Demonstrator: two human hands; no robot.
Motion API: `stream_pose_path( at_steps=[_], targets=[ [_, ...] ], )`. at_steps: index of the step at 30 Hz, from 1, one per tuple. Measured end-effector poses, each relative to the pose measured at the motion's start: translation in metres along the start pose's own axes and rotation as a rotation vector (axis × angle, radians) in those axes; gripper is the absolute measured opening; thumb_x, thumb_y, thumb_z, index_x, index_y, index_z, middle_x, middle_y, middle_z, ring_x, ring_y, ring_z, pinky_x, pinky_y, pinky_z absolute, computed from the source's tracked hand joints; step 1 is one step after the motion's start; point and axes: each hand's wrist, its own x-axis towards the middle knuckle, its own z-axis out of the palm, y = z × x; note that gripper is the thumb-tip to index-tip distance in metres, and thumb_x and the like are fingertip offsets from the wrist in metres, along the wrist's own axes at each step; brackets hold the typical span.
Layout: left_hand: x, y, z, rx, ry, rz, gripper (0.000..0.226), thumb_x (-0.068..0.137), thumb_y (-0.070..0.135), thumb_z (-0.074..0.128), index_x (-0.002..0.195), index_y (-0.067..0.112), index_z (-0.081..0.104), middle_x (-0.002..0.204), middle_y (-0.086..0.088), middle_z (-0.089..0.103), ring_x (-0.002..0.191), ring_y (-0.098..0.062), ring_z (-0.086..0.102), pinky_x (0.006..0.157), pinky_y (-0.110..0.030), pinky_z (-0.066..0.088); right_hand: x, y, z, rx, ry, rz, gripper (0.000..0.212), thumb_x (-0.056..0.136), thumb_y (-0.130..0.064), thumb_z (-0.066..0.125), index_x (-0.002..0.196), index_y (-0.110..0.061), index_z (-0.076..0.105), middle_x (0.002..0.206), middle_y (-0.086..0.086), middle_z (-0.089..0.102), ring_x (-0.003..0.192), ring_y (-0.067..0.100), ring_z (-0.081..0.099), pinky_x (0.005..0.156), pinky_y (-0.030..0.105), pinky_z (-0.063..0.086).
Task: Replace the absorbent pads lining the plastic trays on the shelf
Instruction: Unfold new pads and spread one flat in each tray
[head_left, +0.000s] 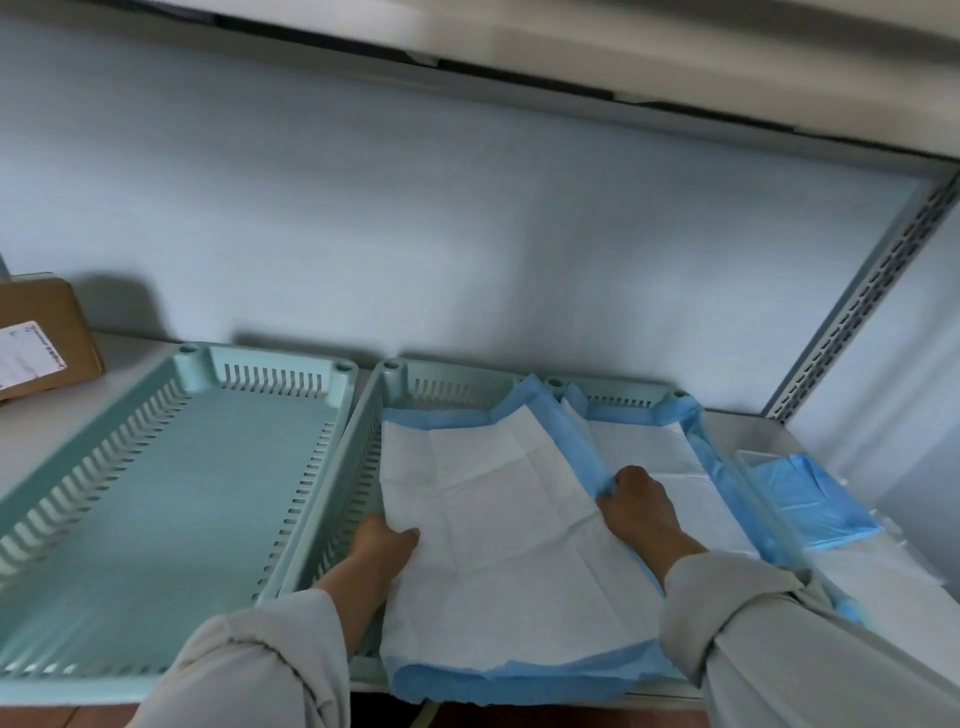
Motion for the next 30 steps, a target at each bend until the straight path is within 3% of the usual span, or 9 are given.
stream_pose_path(
  at_steps=[2,4,7,11,14,17,19,24,30],
  targets=[
    [-0.005,0.002,-0.005,0.086,-0.079,-0.014,0.036,0.090,0.012,0.060,0.121,-0.004,0.053,0.122,-0.021,0.058,0.112,-0.035,0.057,0.094,-0.038,0.048,0.000,0.002,0.003,-0.029,-0.001,-0.006,0.026,0.091,-0.019,0.053,0.111,-0.001,0.055,0.114,0.017,0.061,0.107,0.035,0.058,0.084,0.031,0.043],
    [-0.009,0.010,-0.012,0.275,-0.042,0.133,0.030,0.092,0.013,0.055,0.120,0.002,0.055,0.121,-0.017,0.060,0.110,-0.032,0.058,0.091,-0.035,0.048,0.002,0.000,0.004,0.004,0.020,-0.005,0.025,0.091,-0.019,0.054,0.110,-0.003,0.058,0.112,0.016,0.063,0.105,0.035,0.059,0.083,0.031,0.044],
    [-0.009,0.038,-0.029,0.481,0.200,0.411,0.031,0.096,0.018,0.048,0.127,0.016,0.052,0.122,-0.012,0.061,0.109,-0.031,0.059,0.087,-0.034,0.047,0.003,-0.017,0.008,0.148,0.180,-0.040,0.020,0.094,-0.020,0.052,0.104,-0.007,0.064,0.105,0.014,0.066,0.100,0.033,0.061,0.083,0.033,0.045],
    [0.002,0.068,-0.052,0.513,0.407,0.657,0.031,0.099,0.018,0.038,0.128,0.021,0.048,0.107,-0.018,0.066,0.095,-0.036,0.062,0.075,-0.037,0.046,-0.003,-0.041,0.014,0.363,0.324,-0.064,0.019,0.096,-0.016,0.048,0.095,-0.007,0.065,0.094,0.011,0.066,0.089,0.030,0.060,0.073,0.027,0.037],
    [0.017,0.059,-0.062,0.531,0.355,0.565,0.038,0.099,0.015,0.036,0.136,0.021,0.038,0.113,-0.019,0.063,0.099,-0.037,0.060,0.079,-0.039,0.046,-0.005,-0.045,0.028,0.422,0.164,0.032,0.016,0.094,-0.013,0.049,0.094,-0.005,0.063,0.090,0.011,0.063,0.085,0.028,0.058,0.071,0.027,0.038],
    [0.025,0.040,-0.055,0.695,0.162,0.433,0.068,0.094,0.007,0.038,0.152,0.022,0.004,0.140,-0.016,0.043,0.120,-0.035,0.052,0.096,-0.043,0.043,-0.009,-0.040,0.050,0.365,-0.110,0.110,0.022,0.090,-0.006,0.048,0.108,0.000,0.059,0.108,0.017,0.062,0.101,0.032,0.059,0.080,0.029,0.044],
    [0.024,0.031,-0.048,0.782,0.109,0.465,0.078,0.092,0.003,0.039,0.152,0.028,-0.004,0.143,-0.014,0.036,0.118,-0.033,0.053,0.092,-0.041,0.046,-0.015,-0.038,0.059,0.296,-0.224,0.104,0.025,0.091,-0.003,0.046,0.113,0.002,0.053,0.116,0.017,0.058,0.106,0.030,0.056,0.080,0.025,0.041],
    [0.017,0.025,-0.044,0.924,0.042,0.381,0.052,0.092,0.003,0.037,0.142,0.019,0.036,0.141,-0.012,0.035,0.125,-0.031,0.049,0.101,-0.041,0.041,-0.022,-0.041,0.059,0.134,-0.253,0.011,0.025,0.094,-0.004,0.040,0.117,0.002,0.049,0.119,0.015,0.056,0.109,0.027,0.055,0.077,0.022,0.035],
    [0.014,0.033,-0.051,0.935,0.041,0.369,0.046,0.093,0.004,0.037,0.138,0.012,0.041,0.140,-0.011,0.043,0.126,-0.029,0.048,0.102,-0.036,0.040,-0.016,-0.042,0.053,0.159,-0.205,0.030,0.023,0.093,-0.009,0.042,0.111,-0.002,0.053,0.112,0.013,0.059,0.096,0.027,0.055,0.078,0.027,0.039]
  ],
)
